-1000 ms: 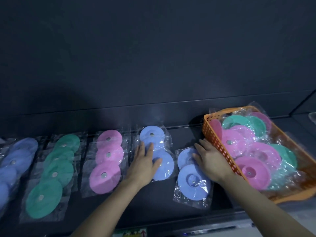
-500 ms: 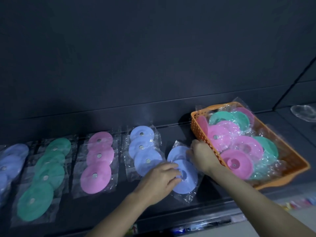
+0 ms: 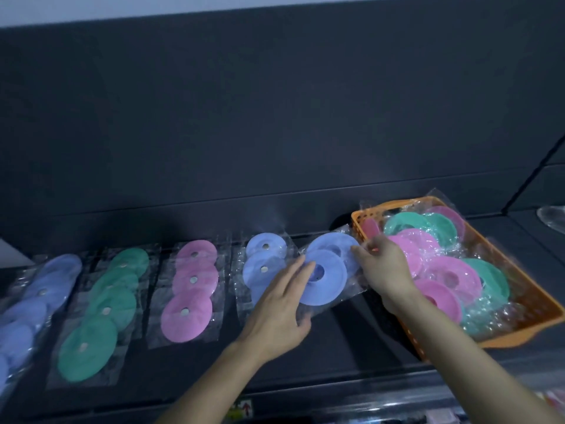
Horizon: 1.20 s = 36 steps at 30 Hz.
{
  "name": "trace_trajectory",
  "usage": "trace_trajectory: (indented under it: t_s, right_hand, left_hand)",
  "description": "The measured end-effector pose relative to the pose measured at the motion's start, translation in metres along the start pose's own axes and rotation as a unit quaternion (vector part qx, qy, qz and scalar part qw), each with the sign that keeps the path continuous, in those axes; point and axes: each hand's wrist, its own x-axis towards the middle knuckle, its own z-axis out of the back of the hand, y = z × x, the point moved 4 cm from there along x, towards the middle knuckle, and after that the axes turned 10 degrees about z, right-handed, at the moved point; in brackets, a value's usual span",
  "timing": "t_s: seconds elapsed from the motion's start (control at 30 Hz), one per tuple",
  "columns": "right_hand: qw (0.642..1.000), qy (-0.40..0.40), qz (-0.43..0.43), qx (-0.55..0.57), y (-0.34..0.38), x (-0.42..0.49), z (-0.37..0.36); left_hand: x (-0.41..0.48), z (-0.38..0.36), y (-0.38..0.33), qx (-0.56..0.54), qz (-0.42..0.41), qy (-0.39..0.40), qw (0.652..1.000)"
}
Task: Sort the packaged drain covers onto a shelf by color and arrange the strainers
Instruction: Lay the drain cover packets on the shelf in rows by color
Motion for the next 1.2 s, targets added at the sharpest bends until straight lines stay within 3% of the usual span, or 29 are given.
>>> trace_trajectory:
  t_s: [0.1,0.17,0.2,0.3,0.37,0.43,0.7,0.83,0.93,1.07,1.2]
  right_hand:
    - [0.999,0.005,-0.020,0.050,0.002,-0.002,-0.003]
    - [0.995,0.008,-0.037,0.090,0.003,-0.004,-0.006]
    - [0.995,0.006,-0.038,0.091,0.003,-0.005,-0.006]
    - [0.997,-0.003,-0.027,0.068,0.001,-0.004,-0.006]
    - [0.998,-0.008,-0.022,0.062,0.000,-0.004,-0.005]
    - [0.998,-0.013,-0.015,0.052,-0.001,-0.003,-0.005]
    - [0.990,-0.003,-0.041,0.132,0.002,-0.008,-0.005]
    - [0.984,0.012,-0.072,0.163,0.003,-0.016,-0.006]
    - [0.978,0.024,-0.075,0.193,0.013,-0.021,-0.008]
    - [0.976,0.142,-0.078,0.147,0.033,-0.031,-0.017]
    - [0.965,0.238,-0.080,0.070,0.049,-0.042,-0.034]
  left_hand:
    - [-0.001,0.016,0.011,-0.086,0.027,-0.029,0.996]
    - [-0.001,0.022,0.021,-0.167,0.104,-0.049,0.979]
    - [-0.001,0.025,0.028,-0.234,0.169,-0.058,0.956]
    - [-0.002,0.023,0.048,-0.467,0.306,-0.054,0.828]
    - [-0.004,0.025,0.057,-0.505,0.335,-0.051,0.794]
    - [-0.007,0.026,0.062,-0.514,0.345,-0.044,0.784]
    - [-0.023,0.027,0.072,-0.479,0.345,0.022,0.807]
    - [-0.038,0.016,0.084,-0.391,0.378,0.084,0.835]
    - [-0.042,0.010,0.095,-0.325,0.378,0.076,0.864]
    - [-0.041,0.007,0.100,-0.297,0.382,0.034,0.874]
    - [-0.038,0.013,0.098,-0.329,0.397,0.002,0.857]
